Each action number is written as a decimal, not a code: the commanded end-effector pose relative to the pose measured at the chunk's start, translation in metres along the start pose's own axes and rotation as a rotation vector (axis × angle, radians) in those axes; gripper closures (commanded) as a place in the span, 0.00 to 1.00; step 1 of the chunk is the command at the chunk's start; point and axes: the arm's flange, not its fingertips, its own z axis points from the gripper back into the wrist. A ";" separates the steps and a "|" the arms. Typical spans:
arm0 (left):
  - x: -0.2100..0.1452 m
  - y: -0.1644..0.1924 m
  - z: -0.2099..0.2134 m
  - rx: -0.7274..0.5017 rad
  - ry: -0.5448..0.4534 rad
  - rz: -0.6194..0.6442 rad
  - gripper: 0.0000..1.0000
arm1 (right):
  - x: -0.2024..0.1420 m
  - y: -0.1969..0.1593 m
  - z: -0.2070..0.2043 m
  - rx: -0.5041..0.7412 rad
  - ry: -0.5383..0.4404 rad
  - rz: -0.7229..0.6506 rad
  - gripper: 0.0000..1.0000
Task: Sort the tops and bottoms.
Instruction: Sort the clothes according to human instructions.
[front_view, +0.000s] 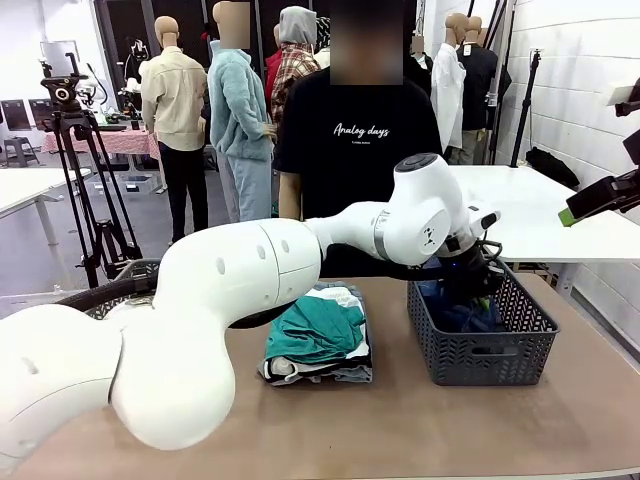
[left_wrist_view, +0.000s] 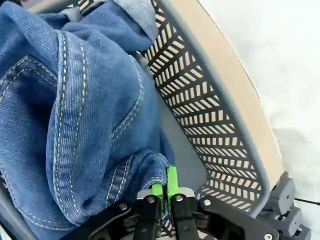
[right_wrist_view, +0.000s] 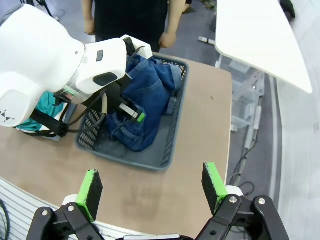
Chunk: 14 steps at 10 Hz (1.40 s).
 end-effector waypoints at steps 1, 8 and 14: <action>0.013 -0.009 0.015 0.006 0.011 -0.005 1.00 | 0.001 0.001 -0.001 0.000 -0.001 0.005 0.00; 0.019 -0.021 0.041 0.061 0.091 0.006 0.22 | 0.001 0.001 -0.001 0.000 -0.001 0.005 0.00; 0.008 -0.015 0.057 0.041 0.056 -0.006 0.00 | 0.001 0.001 -0.001 0.000 -0.001 0.005 0.00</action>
